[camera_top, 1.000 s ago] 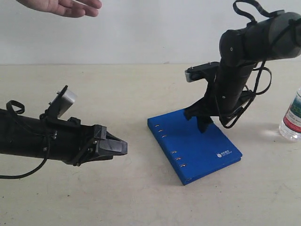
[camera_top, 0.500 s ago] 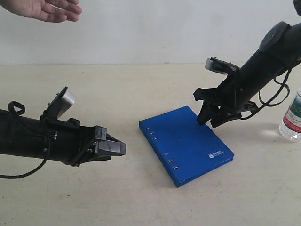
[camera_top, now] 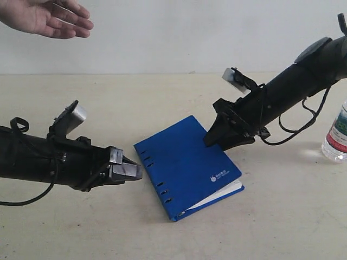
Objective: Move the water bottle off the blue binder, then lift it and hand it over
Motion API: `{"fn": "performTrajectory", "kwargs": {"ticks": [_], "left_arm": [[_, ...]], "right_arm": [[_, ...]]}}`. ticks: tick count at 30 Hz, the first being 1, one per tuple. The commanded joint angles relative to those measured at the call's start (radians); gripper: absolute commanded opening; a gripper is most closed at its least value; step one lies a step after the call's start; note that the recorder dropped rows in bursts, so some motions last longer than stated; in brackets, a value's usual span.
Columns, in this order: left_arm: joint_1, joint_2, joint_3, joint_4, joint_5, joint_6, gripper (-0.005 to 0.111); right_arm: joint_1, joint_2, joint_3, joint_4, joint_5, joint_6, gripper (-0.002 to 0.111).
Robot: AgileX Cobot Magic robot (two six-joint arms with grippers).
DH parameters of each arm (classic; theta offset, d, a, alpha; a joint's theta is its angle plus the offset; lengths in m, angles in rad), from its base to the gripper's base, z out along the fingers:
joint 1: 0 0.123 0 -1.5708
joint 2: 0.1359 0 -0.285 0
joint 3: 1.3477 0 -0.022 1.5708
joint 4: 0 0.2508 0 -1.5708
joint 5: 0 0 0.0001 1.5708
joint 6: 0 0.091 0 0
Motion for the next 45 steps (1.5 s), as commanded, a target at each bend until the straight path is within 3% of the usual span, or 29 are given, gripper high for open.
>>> {"fn": "performTrajectory", "kwargs": {"ticks": [1,5,9,14,16,20,25,34,38,45], "left_arm": [[-0.004,0.002,-0.009,-0.003,-0.191,0.011,0.050],[-0.004,0.002,-0.011,-0.003,-0.179,0.011,0.050],[-0.004,0.002,-0.011,-0.003,-0.106,0.011,0.050],[-0.004,0.002,-0.011,-0.003,-0.106,0.022,0.050],[-0.004,0.002,-0.011,-0.003,-0.108,0.022,0.050],[-0.003,0.002,-0.011,-0.003,-0.136,0.022,0.050],[0.009,0.018,-0.026,-0.003,-0.214,0.043,0.050],[0.096,0.058,-0.110,-0.003,0.030,0.045,0.050],[0.134,0.058,-0.122,-0.003,0.057,0.045,0.050],[0.206,0.058,-0.122,-0.003,0.051,0.068,0.050]], "right_arm": [[-0.002,-0.003,-0.002,0.067,0.101,-0.050,0.038],[0.022,-0.003,-0.002,0.067,0.104,-0.052,0.038],[0.109,0.001,-0.002,0.065,0.104,-0.115,0.038],[0.176,0.001,-0.002,0.012,-0.020,-0.165,0.037],[0.181,0.001,-0.002,-0.021,-0.067,-0.142,0.030],[0.179,0.001,-0.002,-0.059,-0.118,-0.114,0.000],[0.179,-0.003,-0.002,-0.068,-0.104,-0.155,0.000],[0.179,-0.095,-0.002,0.000,0.066,-0.307,0.000],[0.179,-0.134,-0.002,0.099,0.104,-0.371,0.000],[0.179,-0.153,-0.002,0.108,0.104,-0.375,0.000]]}}
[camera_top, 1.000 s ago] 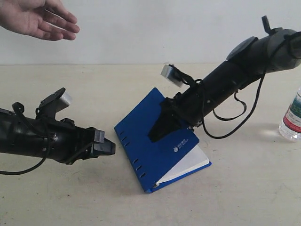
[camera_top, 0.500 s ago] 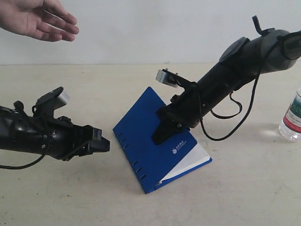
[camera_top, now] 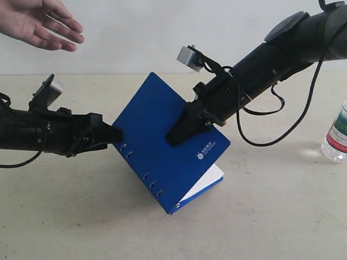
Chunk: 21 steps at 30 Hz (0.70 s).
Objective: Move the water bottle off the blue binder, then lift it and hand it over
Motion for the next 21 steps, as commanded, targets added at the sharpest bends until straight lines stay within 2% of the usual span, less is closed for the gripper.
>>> {"fn": "performTrajectory", "kwargs": {"ticks": [1,6,10,13,17,18,21], "left_arm": [[0.046,-0.001,-0.004,-0.003,0.008,0.025,0.050],[0.060,-0.001,0.018,-0.003,0.023,0.033,0.050],[0.060,0.002,0.041,-0.003,0.057,0.041,0.050],[0.060,0.002,0.046,-0.003,0.055,0.036,0.050],[0.060,0.002,0.059,-0.003,0.093,-0.075,0.050],[0.060,0.002,0.072,-0.003,0.127,-0.105,0.050],[0.057,0.002,0.123,-0.003,0.197,-0.112,0.049]], "right_arm": [[-0.005,-0.019,-0.002,0.040,0.023,-0.020,0.000],[-0.005,-0.019,-0.002,0.013,0.023,-0.009,0.000],[-0.005,-0.019,-0.002,-0.121,0.015,0.133,0.001],[-0.005,-0.017,-0.002,-0.244,-0.049,0.190,0.017],[-0.005,-0.017,-0.002,-0.265,-0.118,0.209,0.053],[-0.005,-0.017,-0.002,-0.265,-0.149,0.217,0.057],[-0.005,-0.017,-0.002,-0.265,-0.270,0.252,0.056]]}}
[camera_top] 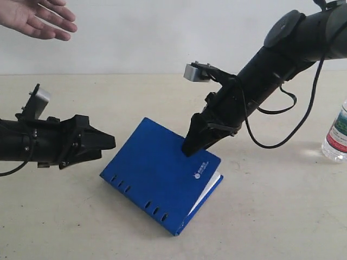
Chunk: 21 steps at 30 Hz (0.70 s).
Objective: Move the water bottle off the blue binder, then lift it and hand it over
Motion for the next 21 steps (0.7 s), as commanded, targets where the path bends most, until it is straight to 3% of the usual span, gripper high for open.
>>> {"fn": "performTrajectory", "kwargs": {"ticks": [1,8,10,16,21], "left_arm": [[-0.004,0.000,0.073,-0.003,0.082,-0.042,0.049],[-0.033,0.000,0.184,-0.003,-0.013,-0.062,0.043],[-0.048,0.000,0.184,-0.003,-0.021,-0.074,0.043],[-0.115,0.002,0.155,-0.003,-0.074,-0.108,0.053],[-0.163,0.052,0.102,-0.003,-0.133,-0.177,0.061]], "right_arm": [[-0.005,-0.013,-0.002,-0.005,-0.180,0.061,0.056],[-0.005,0.053,-0.002,-0.005,-0.331,0.199,0.055],[-0.005,0.083,-0.002,-0.005,-0.352,0.215,0.047],[-0.005,0.138,-0.002,-0.012,-0.377,0.217,0.002],[-0.005,0.151,-0.002,-0.028,-0.386,0.235,0.000]]}}
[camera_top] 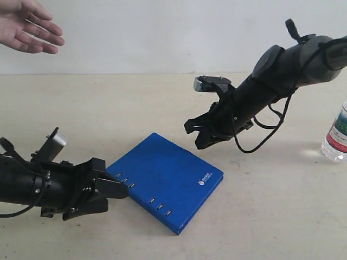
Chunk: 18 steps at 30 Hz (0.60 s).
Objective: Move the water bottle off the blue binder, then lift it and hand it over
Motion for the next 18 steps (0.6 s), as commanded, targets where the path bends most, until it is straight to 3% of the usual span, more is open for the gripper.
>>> {"fn": "performTrajectory", "kwargs": {"ticks": [1,12,18], "left_arm": [[-0.034,0.053,-0.049,-0.003,-0.057,-0.064,0.061],[-0.034,0.144,-0.155,-0.003,-0.048,-0.099,0.061],[-0.034,0.173,-0.211,-0.003,-0.034,-0.106,0.061]], "right_arm": [[-0.005,0.011,-0.002,-0.014,0.013,0.020,0.000],[-0.005,0.018,-0.002,-0.128,0.318,0.009,0.000],[0.010,0.018,-0.002,-0.099,0.543,-0.140,0.000]]}}
